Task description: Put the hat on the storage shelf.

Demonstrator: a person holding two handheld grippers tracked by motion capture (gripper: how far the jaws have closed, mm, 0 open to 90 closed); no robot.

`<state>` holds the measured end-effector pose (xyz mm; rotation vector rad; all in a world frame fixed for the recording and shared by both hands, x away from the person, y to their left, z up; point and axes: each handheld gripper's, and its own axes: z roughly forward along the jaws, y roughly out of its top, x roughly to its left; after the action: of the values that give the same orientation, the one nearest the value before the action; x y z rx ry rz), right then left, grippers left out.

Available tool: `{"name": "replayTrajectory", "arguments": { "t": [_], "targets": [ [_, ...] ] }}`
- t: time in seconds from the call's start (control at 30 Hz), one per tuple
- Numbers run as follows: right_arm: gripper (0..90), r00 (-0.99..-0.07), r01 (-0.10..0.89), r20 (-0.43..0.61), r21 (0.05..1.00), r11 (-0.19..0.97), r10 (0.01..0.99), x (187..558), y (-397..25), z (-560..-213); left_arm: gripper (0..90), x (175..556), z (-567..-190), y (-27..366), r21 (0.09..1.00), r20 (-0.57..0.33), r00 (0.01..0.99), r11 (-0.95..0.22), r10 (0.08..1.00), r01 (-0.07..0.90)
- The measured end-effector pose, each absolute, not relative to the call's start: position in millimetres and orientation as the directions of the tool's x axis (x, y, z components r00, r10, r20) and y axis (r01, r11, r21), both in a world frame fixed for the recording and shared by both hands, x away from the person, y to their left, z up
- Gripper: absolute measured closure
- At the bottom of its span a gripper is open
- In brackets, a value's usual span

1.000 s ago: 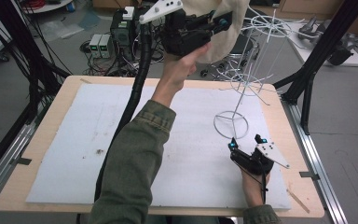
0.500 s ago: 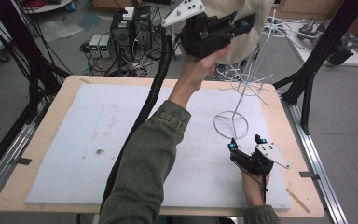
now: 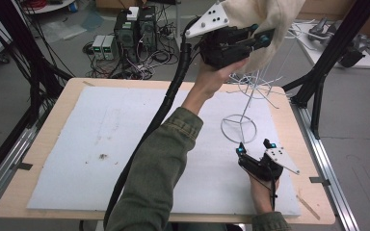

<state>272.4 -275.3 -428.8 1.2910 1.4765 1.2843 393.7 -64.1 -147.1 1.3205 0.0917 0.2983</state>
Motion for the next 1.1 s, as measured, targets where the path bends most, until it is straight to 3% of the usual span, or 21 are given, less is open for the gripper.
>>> {"name": "replayTrajectory", "arguments": {
  "t": [1.1],
  "targets": [
    [9.9, -0.184, 0.195, 0.05, 0.981, -0.013, 0.982, 274, -273, -430, 79.0, 388, -236, -55, 0.981, 0.073, 0.963, 0.153, 0.261, -0.116]
  ]
}}
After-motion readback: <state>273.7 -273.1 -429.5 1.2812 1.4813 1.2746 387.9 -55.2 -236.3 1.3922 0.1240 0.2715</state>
